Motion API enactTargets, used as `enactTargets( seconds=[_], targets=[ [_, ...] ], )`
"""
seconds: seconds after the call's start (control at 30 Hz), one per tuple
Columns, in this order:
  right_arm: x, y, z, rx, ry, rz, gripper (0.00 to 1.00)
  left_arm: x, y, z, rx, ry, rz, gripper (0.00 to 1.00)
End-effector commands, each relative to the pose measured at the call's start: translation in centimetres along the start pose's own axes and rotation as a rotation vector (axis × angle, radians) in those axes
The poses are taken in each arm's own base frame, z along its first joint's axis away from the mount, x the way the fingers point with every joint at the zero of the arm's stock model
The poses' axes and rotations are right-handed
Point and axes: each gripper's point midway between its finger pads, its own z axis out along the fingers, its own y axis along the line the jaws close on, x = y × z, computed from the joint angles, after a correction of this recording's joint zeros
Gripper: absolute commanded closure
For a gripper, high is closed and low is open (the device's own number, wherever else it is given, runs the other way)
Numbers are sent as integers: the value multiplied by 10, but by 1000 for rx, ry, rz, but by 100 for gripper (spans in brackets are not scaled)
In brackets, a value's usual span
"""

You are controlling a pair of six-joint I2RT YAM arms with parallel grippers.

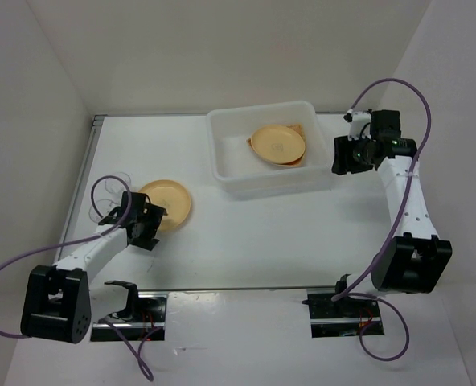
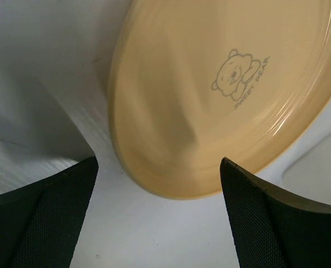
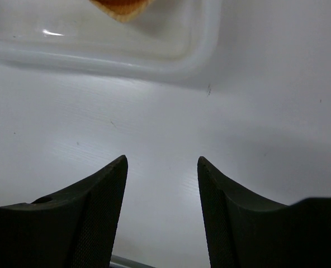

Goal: Place the mixed dishes into the plastic bin

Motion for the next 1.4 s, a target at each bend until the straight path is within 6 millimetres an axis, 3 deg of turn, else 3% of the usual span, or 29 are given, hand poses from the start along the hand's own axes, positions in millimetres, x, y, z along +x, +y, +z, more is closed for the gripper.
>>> enactTargets(
  seconds=[0.0, 0.1, 0.13, 0.23, 0.27, 0.37, 0.47, 0.53, 0.63, 0.67, 0.77, 0.8, 0.9, 0.93, 0.97, 1.03, 1.07, 1.1, 1.13, 1.17, 1.2, 1.23, 1.27, 1.3, 1.33, 1.37],
  targets=[
    [5, -13, 2, 29, -48, 73, 41, -5, 7, 13, -64, -22, -33, 4],
    [16, -24, 7, 63, -43, 115, 41, -6, 0, 18, -82, -18, -31, 24],
    [19, -31, 10, 103, -40, 115, 41, -6, 0, 21, -95, -16, -39, 41],
    [25, -41, 12, 168, -34, 136, 41, -8, -2, 23, -111, -24, -49, 64],
    [25, -41, 12, 168, -34, 136, 41, -9, -4, 24, -112, -24, -49, 78],
    [33, -41, 17, 164, -18, 140, 41, -8, -3, 25, -136, -19, -46, 100],
    [45, -46, 22, 180, 3, 155, 41, -4, 7, 23, -182, -2, -65, 100],
    [56, -51, 26, 199, 23, 169, 40, -6, 1, 12, -179, -2, -65, 100],
    [79, -61, 30, 232, 64, 236, 40, -18, -32, -12, -60, -36, -77, 100],
    [82, -64, 31, 238, 65, 244, 40, -28, -61, -28, 28, -61, -87, 100],
    [88, -65, 31, 235, 78, 275, 38, -44, -113, -59, 152, -98, -68, 100],
    [87, -67, 27, 241, 77, 282, 38, -56, -154, -86, 255, -121, -62, 100],
    [87, -73, 27, 265, 99, 285, 36, -71, -217, -113, 377, -174, 45, 100],
    [89, -72, 26, 262, 109, 276, 36, -73, -261, -147, 498, -173, 92, 100],
    [90, -75, 25, 275, 115, 257, 36, -67, -279, -133, 489, -148, 155, 100],
    [94, -84, 22, 332, 131, 255, 36, -54, -315, -138, 556, -97, 324, 100],
    [105, -87, 23, 362, 159, 274, 36, -41, -347, -135, 576, -66, 395, 100],
    [113, -102, 14, 477, 180, 286, 39, -32, -359, -131, 588, -63, 507, 100],
    [120, -115, 9, 572, 192, 307, 39, -17, -365, -95, 538, -17, 580, 100],
    [135, -121, 6, 658, 228, 324, 40, -5, -365, -88, 505, 16, 639, 100],
    [143, -129, 1, 734, 242, 348, 40, 9, -394, -114, 599, 5, 734, 100],
    [146, -140, -8, 833, 242, 355, 40, 27, -394, -74, 546, 62, 789, 100],
    [147, -142, -11, 852, 245, 353, 40, 44, -385, -67, 500, 125, 837, 100],
    [147, -142, -11, 853, 241, 363, 40, 64, -389, -66, 510, 165, 882, 100],
    [144, -141, -13, 863, 233, 354, 40, 73, -417, -69, 595, 131, 887, 100],
    [140, -140, -10, 860, 214, 356, 39, 86, -412, -73, 616, 177, 894, 100]
  ],
)
